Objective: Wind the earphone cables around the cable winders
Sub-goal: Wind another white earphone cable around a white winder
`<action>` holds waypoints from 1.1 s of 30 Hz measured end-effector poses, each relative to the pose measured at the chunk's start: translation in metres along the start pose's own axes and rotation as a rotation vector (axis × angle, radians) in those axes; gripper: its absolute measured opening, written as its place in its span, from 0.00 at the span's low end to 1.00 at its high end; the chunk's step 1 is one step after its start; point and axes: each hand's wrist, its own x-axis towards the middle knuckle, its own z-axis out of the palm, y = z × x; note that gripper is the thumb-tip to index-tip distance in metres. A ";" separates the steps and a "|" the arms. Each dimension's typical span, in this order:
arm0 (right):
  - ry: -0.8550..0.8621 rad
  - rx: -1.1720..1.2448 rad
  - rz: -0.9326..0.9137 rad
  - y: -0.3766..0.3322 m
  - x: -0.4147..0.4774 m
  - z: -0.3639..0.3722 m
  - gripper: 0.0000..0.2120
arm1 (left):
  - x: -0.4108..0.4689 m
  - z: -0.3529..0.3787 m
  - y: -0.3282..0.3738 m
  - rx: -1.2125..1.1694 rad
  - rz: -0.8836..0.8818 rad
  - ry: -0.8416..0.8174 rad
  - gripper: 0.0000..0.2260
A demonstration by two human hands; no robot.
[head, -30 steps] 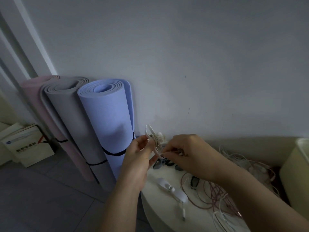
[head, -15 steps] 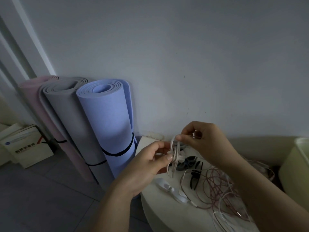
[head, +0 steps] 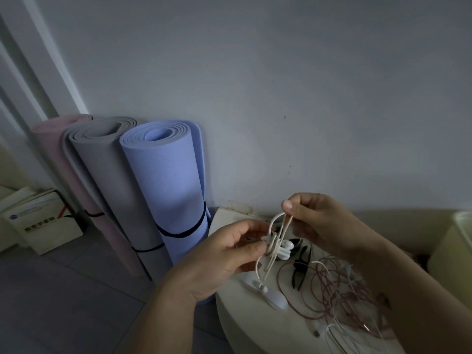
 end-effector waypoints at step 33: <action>-0.005 -0.985 -0.320 0.004 -0.002 0.042 0.06 | 0.020 0.007 -0.005 -0.017 0.131 0.775 0.07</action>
